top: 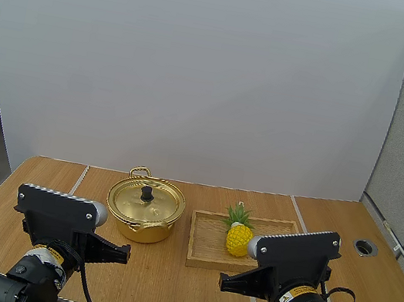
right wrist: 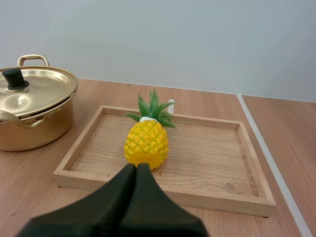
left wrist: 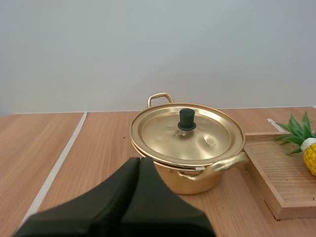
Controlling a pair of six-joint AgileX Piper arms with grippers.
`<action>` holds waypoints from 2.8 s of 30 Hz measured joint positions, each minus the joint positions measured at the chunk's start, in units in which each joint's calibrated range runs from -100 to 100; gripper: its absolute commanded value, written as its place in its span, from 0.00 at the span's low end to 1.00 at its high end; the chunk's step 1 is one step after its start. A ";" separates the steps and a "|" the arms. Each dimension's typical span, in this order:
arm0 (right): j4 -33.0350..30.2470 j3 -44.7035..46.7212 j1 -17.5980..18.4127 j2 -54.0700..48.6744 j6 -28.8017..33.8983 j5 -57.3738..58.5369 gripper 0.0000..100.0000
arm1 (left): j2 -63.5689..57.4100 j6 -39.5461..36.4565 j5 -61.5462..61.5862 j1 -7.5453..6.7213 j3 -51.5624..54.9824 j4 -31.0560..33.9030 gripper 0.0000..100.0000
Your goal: Open the pot, put the pineapple inside, and close it
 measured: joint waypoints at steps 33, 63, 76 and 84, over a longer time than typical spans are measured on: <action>0.00 0.00 0.00 0.00 0.00 0.00 0.00 | 0.00 0.00 0.00 0.00 0.00 0.00 0.00; 1.17 -33.06 0.00 -0.34 0.00 40.43 0.00 | -0.25 0.00 41.78 0.00 -38.12 -0.12 0.00; 1.17 -34.68 0.00 0.34 0.00 50.08 0.00 | 1.98 1.56 53.00 0.00 -40.94 -1.02 0.00; 1.17 -34.78 0.00 9.99 0.00 50.33 0.00 | 16.15 3.66 45.01 0.00 -40.94 -2.23 0.00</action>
